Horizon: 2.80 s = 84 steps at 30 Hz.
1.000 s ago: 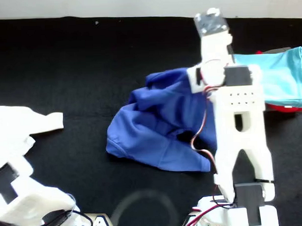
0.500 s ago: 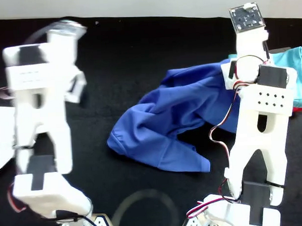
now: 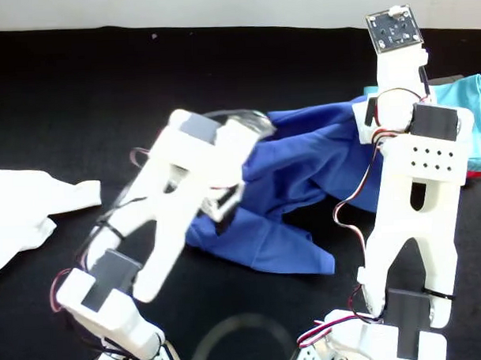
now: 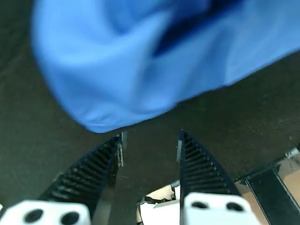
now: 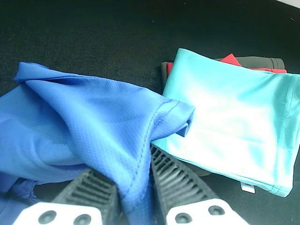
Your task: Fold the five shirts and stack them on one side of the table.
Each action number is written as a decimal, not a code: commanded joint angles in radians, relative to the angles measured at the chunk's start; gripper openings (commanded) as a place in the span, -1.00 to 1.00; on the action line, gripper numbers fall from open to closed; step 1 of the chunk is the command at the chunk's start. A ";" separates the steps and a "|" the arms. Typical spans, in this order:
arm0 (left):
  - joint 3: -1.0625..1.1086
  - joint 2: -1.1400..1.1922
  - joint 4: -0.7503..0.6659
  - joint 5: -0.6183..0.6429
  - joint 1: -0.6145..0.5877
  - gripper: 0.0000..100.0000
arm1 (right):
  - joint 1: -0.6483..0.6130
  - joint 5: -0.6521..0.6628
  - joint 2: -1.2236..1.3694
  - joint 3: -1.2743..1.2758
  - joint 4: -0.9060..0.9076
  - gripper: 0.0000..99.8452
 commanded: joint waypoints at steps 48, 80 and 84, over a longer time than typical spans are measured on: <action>-0.085 -0.308 0.020 -0.083 -0.693 -0.82 | -0.489 -0.176 -0.005 -0.051 0.268 -0.64; -0.090 -0.315 -0.002 -0.158 -1.521 -0.82 | -0.928 -0.453 0.814 -0.214 0.047 -0.63; -0.081 -0.312 -0.003 -0.166 -1.489 -0.82 | -0.814 -0.453 0.789 -0.222 0.056 -0.95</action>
